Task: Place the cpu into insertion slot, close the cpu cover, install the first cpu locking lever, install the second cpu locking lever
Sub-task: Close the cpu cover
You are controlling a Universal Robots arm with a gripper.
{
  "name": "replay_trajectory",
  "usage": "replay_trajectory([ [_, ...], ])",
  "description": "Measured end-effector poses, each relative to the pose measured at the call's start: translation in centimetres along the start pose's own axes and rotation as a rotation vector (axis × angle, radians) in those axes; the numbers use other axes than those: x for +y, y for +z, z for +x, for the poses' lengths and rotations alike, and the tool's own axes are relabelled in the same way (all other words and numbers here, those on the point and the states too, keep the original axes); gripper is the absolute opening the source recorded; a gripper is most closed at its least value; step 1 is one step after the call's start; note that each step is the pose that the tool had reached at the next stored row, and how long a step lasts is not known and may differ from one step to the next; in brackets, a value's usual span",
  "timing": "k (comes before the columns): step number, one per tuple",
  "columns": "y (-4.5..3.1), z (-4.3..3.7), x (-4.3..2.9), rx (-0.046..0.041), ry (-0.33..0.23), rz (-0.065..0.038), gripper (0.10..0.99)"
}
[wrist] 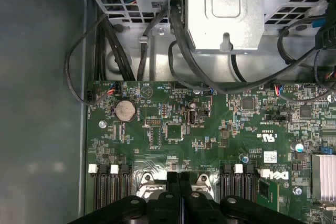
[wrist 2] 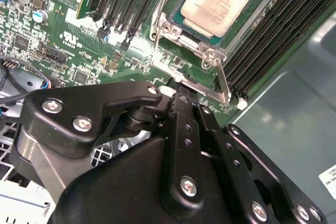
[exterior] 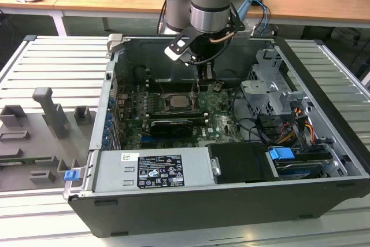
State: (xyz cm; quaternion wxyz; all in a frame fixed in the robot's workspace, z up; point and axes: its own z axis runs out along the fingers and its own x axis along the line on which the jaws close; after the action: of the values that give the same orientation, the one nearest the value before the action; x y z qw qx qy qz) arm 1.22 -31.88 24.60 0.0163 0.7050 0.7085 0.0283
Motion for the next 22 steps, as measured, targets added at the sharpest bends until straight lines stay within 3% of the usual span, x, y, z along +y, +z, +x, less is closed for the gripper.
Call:
replay_trajectory([
  [11, -0.06, 0.01, -1.28, -0.0001, 0.0, 0.0, 0.106],
  [16, 0.53, 0.0, -2.07, 0.0, 0.0, 0.001, 0.106],
  [22, 1.34, 0.0, -3.86, 0.0012, -0.008, 0.002, 0.106],
])
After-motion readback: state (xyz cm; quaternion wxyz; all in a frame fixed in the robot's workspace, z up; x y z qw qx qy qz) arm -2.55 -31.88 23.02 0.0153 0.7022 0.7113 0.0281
